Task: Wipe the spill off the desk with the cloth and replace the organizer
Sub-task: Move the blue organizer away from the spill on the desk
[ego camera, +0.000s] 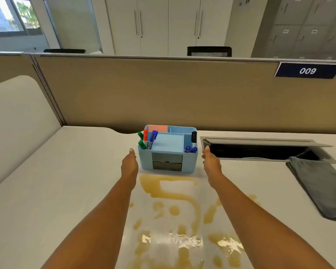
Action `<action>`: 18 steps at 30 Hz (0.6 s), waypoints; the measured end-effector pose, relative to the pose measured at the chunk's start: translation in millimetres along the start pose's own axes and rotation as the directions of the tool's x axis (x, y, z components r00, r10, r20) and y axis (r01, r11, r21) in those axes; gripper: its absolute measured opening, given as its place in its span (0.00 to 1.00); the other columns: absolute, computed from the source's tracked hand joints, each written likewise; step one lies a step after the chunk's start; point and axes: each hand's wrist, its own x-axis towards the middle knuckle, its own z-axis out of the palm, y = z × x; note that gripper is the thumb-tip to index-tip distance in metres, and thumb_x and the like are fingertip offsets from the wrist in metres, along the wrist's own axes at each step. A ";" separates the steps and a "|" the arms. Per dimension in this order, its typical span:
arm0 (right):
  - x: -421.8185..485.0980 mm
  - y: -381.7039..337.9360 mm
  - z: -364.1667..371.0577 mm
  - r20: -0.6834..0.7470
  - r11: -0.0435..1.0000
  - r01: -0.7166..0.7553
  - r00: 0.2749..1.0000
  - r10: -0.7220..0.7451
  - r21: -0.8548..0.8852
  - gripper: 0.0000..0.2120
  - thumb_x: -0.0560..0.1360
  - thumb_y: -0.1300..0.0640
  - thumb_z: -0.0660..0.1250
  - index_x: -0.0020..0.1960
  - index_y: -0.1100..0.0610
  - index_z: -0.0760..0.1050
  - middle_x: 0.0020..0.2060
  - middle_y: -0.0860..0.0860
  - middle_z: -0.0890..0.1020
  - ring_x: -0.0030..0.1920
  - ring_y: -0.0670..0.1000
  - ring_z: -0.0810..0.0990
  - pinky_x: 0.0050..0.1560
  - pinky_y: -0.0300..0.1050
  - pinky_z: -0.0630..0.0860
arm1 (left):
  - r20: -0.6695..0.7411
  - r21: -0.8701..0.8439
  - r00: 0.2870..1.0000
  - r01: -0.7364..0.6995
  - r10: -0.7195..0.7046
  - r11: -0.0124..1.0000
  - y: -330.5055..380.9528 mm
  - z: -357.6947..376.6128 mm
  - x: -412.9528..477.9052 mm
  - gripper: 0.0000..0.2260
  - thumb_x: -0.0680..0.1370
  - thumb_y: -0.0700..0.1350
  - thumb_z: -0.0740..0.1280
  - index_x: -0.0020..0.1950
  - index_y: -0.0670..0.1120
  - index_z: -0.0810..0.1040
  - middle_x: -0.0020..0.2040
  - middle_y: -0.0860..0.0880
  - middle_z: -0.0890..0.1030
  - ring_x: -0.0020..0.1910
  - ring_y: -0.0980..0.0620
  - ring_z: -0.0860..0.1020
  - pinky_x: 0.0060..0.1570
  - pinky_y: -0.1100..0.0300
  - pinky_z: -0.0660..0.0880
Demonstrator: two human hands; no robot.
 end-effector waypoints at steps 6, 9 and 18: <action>24.0 1.2 7.0 0.140 0.990 -0.094 0.987 0.078 0.109 0.26 0.79 0.44 0.54 0.70 0.58 0.64 0.68 0.56 0.72 0.68 0.58 0.69 0.68 0.55 0.67 | -0.002 -0.062 1.000 -0.013 0.013 0.998 9.2 10.5 27.6 0.24 0.80 0.55 0.47 0.71 0.44 0.65 0.70 0.43 0.70 0.69 0.43 0.69 0.68 0.49 0.65; 30.1 1.4 10.5 0.204 0.981 -0.111 0.976 0.078 0.157 0.27 0.79 0.43 0.53 0.72 0.57 0.61 0.67 0.55 0.72 0.68 0.57 0.69 0.68 0.54 0.68 | 0.034 -0.106 0.999 0.002 0.002 0.994 11.9 12.4 34.0 0.25 0.80 0.57 0.47 0.70 0.44 0.66 0.69 0.43 0.71 0.68 0.43 0.70 0.67 0.50 0.67; 50.5 8.0 29.5 0.300 0.954 -0.114 0.954 0.026 0.278 0.23 0.77 0.36 0.47 0.41 0.47 0.75 0.36 0.50 0.81 0.36 0.49 0.78 0.38 0.45 0.74 | 0.138 -0.233 0.989 -0.025 0.058 0.972 3.1 21.5 46.9 0.33 0.77 0.63 0.39 0.68 0.46 0.70 0.62 0.43 0.75 0.54 0.48 0.72 0.63 0.53 0.69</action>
